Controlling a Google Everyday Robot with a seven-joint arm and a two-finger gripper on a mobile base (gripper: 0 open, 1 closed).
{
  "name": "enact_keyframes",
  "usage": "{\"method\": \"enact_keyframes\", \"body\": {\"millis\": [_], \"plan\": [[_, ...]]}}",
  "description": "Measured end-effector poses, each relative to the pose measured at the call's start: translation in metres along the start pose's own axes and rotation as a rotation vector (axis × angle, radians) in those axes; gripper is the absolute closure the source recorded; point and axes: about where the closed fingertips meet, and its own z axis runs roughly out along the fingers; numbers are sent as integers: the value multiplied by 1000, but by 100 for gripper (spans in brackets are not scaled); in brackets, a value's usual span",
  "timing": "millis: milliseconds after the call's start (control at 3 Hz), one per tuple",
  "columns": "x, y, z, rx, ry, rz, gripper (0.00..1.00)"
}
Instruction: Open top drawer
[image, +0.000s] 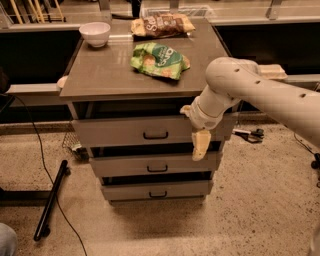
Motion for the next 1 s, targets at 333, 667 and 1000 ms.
{"method": "enact_keyframes", "body": {"millis": [333, 667, 1000], "plan": [[20, -12, 12, -5, 30, 8, 0], [31, -30, 11, 21, 73, -7, 0], [43, -42, 25, 3, 106, -3, 0]]}}
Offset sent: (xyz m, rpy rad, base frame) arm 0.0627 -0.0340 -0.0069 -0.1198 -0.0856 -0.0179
